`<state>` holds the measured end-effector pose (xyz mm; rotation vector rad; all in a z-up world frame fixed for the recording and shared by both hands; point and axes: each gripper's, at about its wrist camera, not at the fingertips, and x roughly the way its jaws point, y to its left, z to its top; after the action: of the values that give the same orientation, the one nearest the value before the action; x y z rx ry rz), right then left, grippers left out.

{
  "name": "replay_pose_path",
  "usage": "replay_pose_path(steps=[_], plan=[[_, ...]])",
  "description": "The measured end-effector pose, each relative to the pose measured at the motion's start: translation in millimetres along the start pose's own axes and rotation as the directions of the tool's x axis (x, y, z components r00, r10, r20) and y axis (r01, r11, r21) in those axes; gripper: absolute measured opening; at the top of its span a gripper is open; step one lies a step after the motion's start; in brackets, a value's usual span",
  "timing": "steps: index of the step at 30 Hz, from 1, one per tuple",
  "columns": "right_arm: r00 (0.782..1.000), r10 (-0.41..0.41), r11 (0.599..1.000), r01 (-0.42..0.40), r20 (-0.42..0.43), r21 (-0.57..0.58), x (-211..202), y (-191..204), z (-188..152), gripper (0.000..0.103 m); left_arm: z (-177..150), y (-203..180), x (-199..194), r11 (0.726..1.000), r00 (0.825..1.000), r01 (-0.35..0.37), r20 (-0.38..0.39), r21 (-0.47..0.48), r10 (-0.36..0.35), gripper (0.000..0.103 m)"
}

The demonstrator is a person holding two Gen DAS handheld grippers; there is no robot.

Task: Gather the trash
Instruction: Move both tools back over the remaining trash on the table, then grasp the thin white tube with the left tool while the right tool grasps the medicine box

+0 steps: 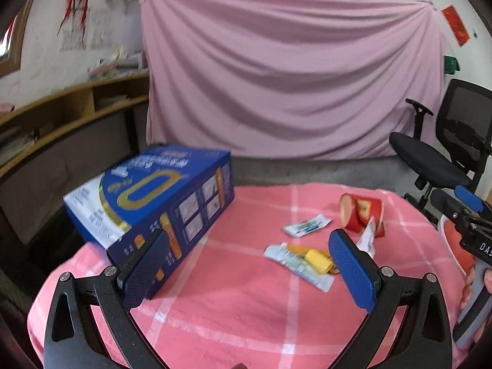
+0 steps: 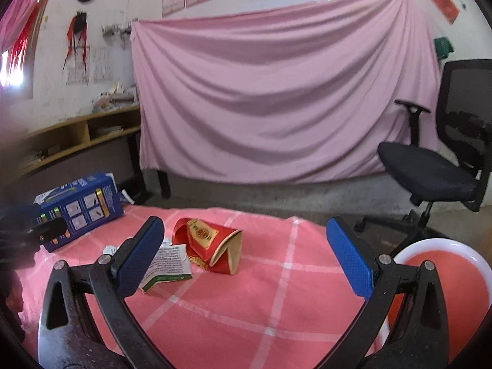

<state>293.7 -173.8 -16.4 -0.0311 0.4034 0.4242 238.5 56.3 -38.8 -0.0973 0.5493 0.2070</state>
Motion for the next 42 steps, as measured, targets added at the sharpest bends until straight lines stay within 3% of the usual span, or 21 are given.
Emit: replay_pose_path(steps=[5, 8, 13, 18, 20, 24, 27, 32, 40, 42], plan=[[0.991, 0.076, 0.997, -0.079, -0.107, -0.019, 20, 19, -2, 0.103, -3, 16, 9, 0.998, 0.997, -0.003, -0.072, -0.055, -0.001, 0.101], [0.972, 0.144, 0.988, -0.151, -0.186, -0.025, 30, 32, -5, 0.102, -6, 22, 12, 0.997, 0.993, -0.003, -0.116, -0.081, -0.007, 0.099], [0.924, 0.220, 0.965, -0.254, -0.311, -0.071, 50, 60, -14, 0.087, -8, 24, 17, 0.995, 0.987, 0.005, -0.161, -0.098, -0.021, 0.096], [0.898, 0.197, 0.962, -0.255, -0.394, -0.099, 66, 69, -26, 0.072, -7, 20, 23, 0.995, 0.977, 0.039, -0.207, -0.094, -0.058, 0.090], [0.897, 0.192, 0.965, -0.247, -0.399, -0.091, 68, 67, -26, 0.070, -7, 15, 27, 0.995, 0.972, 0.050, -0.225, -0.084, -0.068, 0.090], [0.895, 0.177, 0.966, -0.238, -0.410, -0.102, 65, 64, -27, 0.040, -5, -1, 33, 0.995, 0.961, 0.083, -0.261, -0.049, -0.093, 0.079], [0.888, 0.196, 0.965, -0.251, -0.415, -0.082, 60, 55, -28, 0.026, -7, -14, 41, 0.991, 0.944, 0.128, -0.302, -0.031, -0.131, 0.077], [0.887, 0.198, 0.970, -0.240, -0.417, -0.048, 48, 35, -30, 0.023, -8, -36, 55, 0.986, 0.920, 0.166, -0.362, 0.005, -0.153, 0.069], [0.898, 0.194, 0.976, -0.215, -0.395, -0.011, 37, 7, -32, 0.023, -8, -58, 71, 0.992, 0.921, 0.071, -0.388, 0.105, -0.025, 0.069], [0.896, 0.200, 0.976, -0.219, -0.396, -0.002, 37, 4, -33, 0.023, -9, -58, 70, 0.990, 0.923, 0.067, -0.384, 0.120, -0.016, 0.064]])
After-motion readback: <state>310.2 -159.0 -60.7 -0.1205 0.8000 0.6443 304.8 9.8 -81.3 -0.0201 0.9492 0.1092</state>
